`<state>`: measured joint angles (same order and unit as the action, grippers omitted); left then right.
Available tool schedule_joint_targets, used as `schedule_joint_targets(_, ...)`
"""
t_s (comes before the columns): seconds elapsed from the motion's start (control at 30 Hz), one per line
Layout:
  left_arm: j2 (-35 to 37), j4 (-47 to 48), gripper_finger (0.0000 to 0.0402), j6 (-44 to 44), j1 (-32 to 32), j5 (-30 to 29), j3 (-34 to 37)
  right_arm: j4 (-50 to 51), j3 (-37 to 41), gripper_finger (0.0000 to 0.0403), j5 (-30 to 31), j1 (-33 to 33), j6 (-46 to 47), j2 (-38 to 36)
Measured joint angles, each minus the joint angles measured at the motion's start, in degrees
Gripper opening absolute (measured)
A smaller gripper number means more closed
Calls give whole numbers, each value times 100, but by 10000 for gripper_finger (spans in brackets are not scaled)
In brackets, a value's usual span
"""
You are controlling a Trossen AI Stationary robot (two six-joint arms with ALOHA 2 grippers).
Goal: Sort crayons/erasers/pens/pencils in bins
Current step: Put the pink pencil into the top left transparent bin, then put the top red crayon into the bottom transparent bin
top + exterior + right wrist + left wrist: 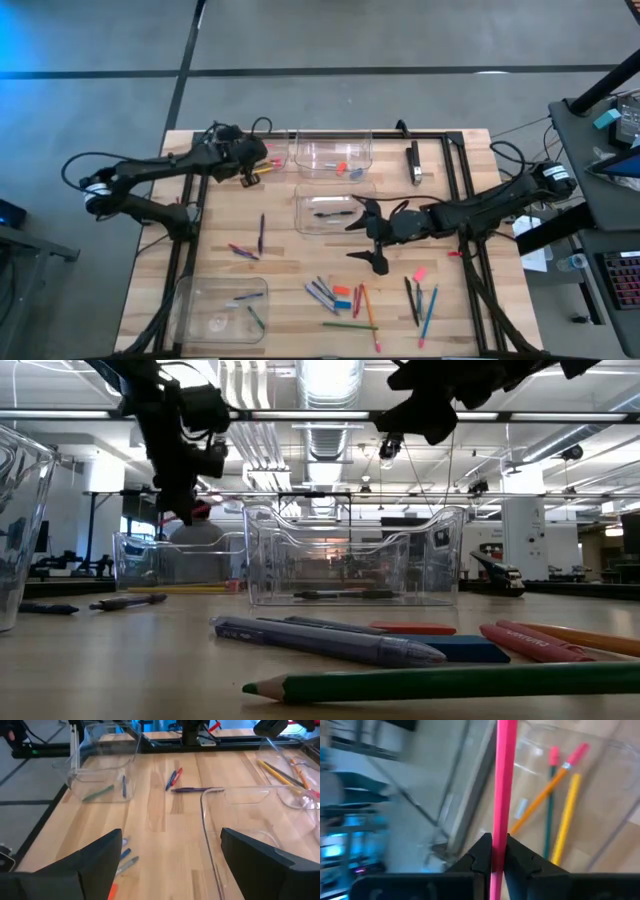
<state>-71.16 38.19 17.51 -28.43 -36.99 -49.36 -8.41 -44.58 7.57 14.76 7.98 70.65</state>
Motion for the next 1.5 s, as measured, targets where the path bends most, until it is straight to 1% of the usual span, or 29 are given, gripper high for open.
schedule_joint_targets(0.03, -13, 25, 40, 71, -97, 207, 0, -5, 0, 325, 0, 0, -9, 35)
schedule_joint_targets(0.1, -23, 25, 75, 122, -208, 364, 0, 0, 0, 325, 0, 0, -114, 51)
schedule_joint_targets(0.2, -19, 37, 142, 212, -272, 316, -34, 12, 0, 325, 0, -1, -338, -25)
schedule_joint_targets(0.27, 4, 70, 186, 241, -272, 115, -116, 42, 0, 325, 0, -2, -516, -147)
schedule_joint_targets(0.37, 71, 387, 238, 237, -214, 52, -394, 197, -2, 325, 4, -2, -795, -384)
schedule_joint_targets(0.43, 109, 852, 257, 121, -32, 418, -656, 438, -2, 325, 3, -2, -926, -569)
schedule_joint_targets(0.5, 173, 1278, 263, -113, 255, 1045, -871, 661, 5, 325, 5, -2, -956, -744)
schedule_joint_targets(0.57, 209, 1606, 262, -404, 640, 1530, -1021, 826, 74, 325, 4, -2, -955, -920)
schedule_joint_targets(0.63, 215, 1875, 258, -674, 1104, 1675, -1073, 836, 213, 325, 7, -2, -970, -1066)
schedule_joint_targets(0.73, 172, 2262, 252, -1112, 1879, 1726, -1031, 742, 487, 325, 10, -15, -1091, -1322)
schedule_joint_targets(0.83, 14, 2762, 250, -1856, 2577, 1915, -948, 714, 709, 325, 53, -52, -1039, -1629)
schedule_joint_targets(1.0, -277, 3306, 249, -3023, 3380, 2412, -894, 647, 901, 325, 66, -53, -763, -2089)
schedule_joint_targets(1.1, -403, 3341, 249, -3397, 3527, 2885, -801, 578, 914, 325, 63, -50, -411, -2251)
schedule_joint_targets(1.17, -486, 3329, 249, -3534, 3528, 3068, -729, 570, 920, 325, 68, -37, -156, -2281)
schedule_joint_targets(1.37, -561, 3225, 249, -3596, 3524, 3276, -205, 550, 938, 325, 130, 232, -105, -2180)
schedule_joint_targets(1.5, -477, 2905, 249, -3677, 3536, 3367, 213, 326, 940, 325, 160, 384, -150, -2030)
